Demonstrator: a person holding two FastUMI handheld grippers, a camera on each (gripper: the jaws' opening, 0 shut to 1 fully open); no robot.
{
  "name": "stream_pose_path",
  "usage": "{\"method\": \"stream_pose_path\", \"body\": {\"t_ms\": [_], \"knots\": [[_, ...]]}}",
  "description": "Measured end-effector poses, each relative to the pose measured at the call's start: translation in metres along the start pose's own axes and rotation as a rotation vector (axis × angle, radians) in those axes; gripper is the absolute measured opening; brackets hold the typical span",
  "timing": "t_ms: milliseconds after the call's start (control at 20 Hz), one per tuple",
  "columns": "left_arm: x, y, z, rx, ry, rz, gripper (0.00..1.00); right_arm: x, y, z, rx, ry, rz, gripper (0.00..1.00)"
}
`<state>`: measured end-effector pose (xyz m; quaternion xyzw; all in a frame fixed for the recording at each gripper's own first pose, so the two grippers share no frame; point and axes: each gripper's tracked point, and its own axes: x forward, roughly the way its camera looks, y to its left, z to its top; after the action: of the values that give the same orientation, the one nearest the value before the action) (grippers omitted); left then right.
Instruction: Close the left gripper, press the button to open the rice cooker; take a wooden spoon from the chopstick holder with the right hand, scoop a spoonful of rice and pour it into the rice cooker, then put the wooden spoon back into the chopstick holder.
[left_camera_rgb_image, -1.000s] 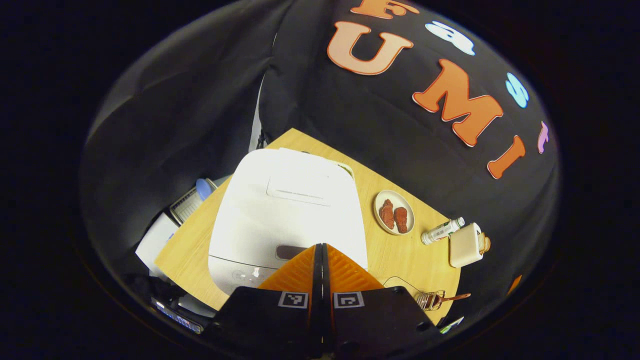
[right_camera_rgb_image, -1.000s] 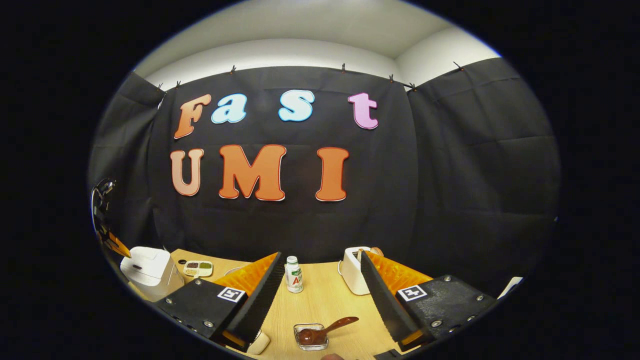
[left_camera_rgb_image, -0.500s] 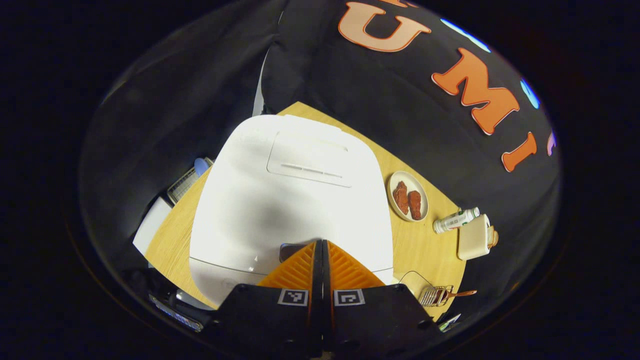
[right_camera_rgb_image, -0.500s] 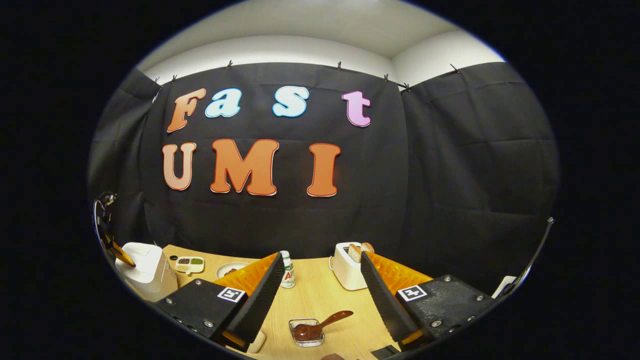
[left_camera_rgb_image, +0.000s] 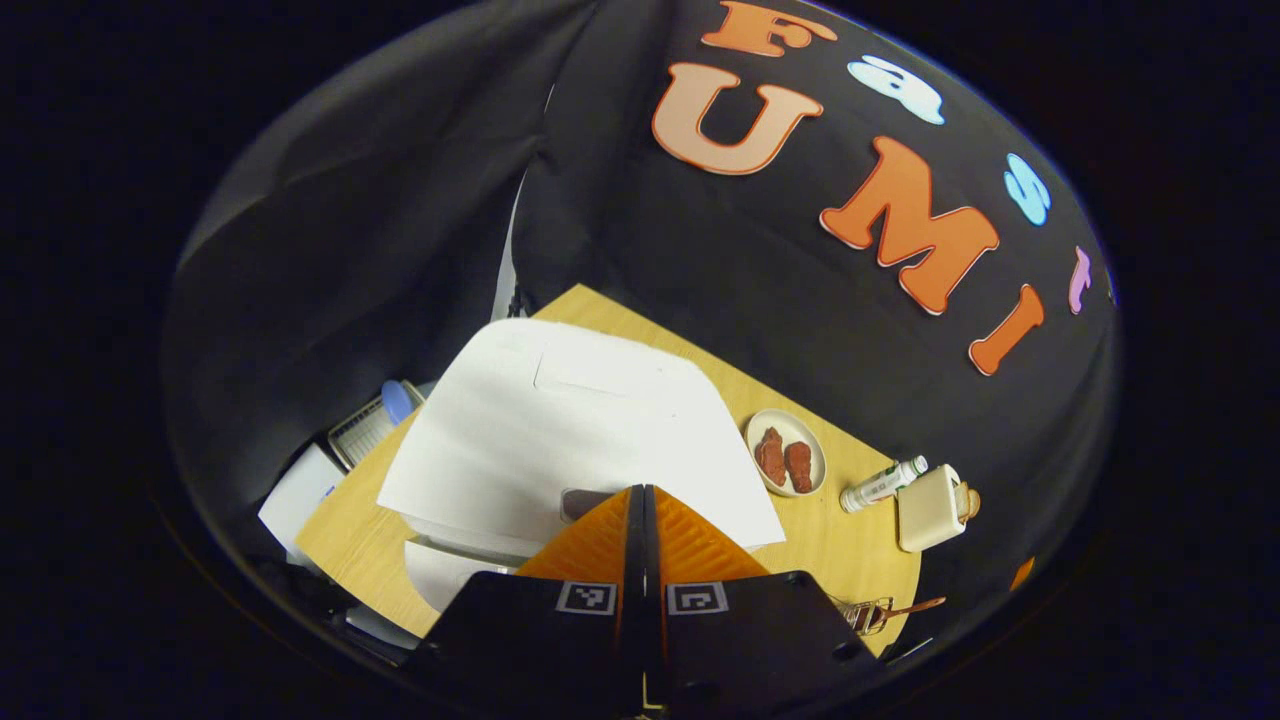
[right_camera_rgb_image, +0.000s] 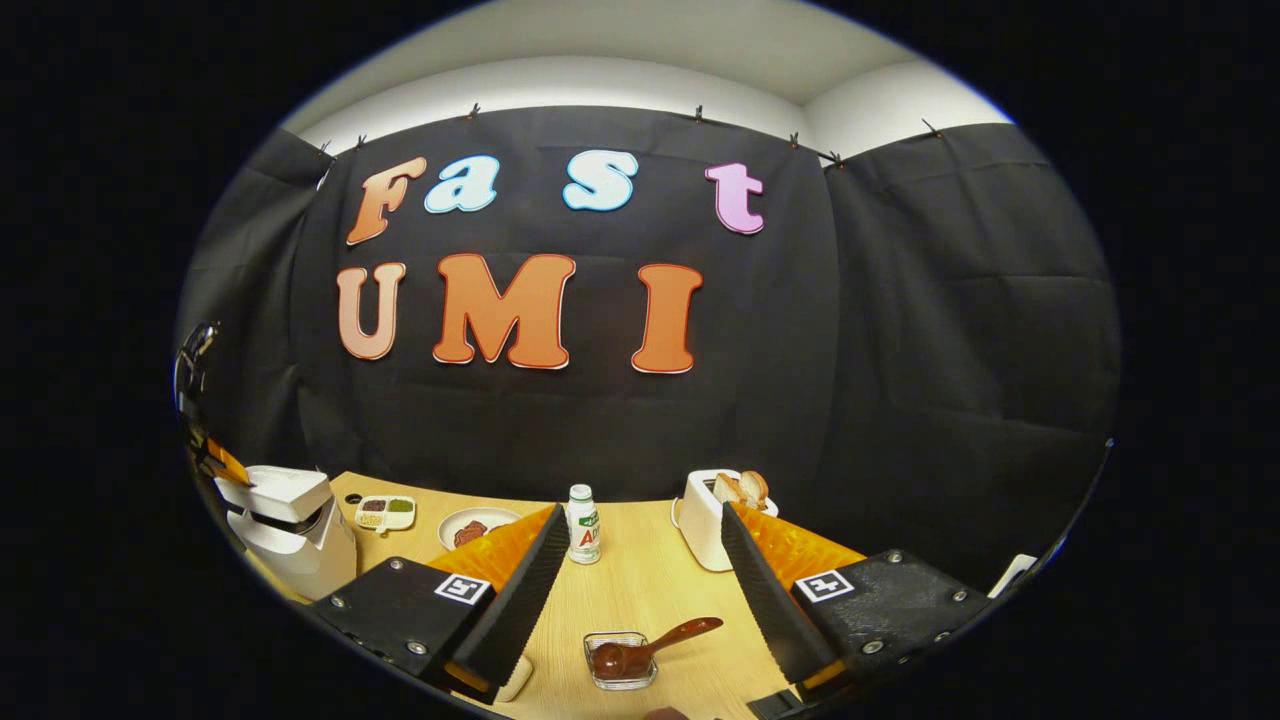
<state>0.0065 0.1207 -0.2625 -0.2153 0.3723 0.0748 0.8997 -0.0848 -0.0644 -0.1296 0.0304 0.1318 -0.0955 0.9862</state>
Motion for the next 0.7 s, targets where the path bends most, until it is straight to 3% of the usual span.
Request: {"method": "stream_pose_path", "body": {"t_ms": [150,500,700], "knots": [[-0.012,-0.007,0.025,0.032,-0.090,-0.006,0.05,0.005,0.003,-0.004,-0.011,0.009,0.017,0.95],[-0.022,-0.009,0.042,0.089,-0.171,0.034,0.06,0.010,0.001,-0.013,-0.029,0.028,0.035,0.95],[-0.032,-0.025,0.042,0.066,-0.215,-0.005,0.05,0.014,-0.004,-0.022,-0.024,0.052,0.033,0.95]]}}
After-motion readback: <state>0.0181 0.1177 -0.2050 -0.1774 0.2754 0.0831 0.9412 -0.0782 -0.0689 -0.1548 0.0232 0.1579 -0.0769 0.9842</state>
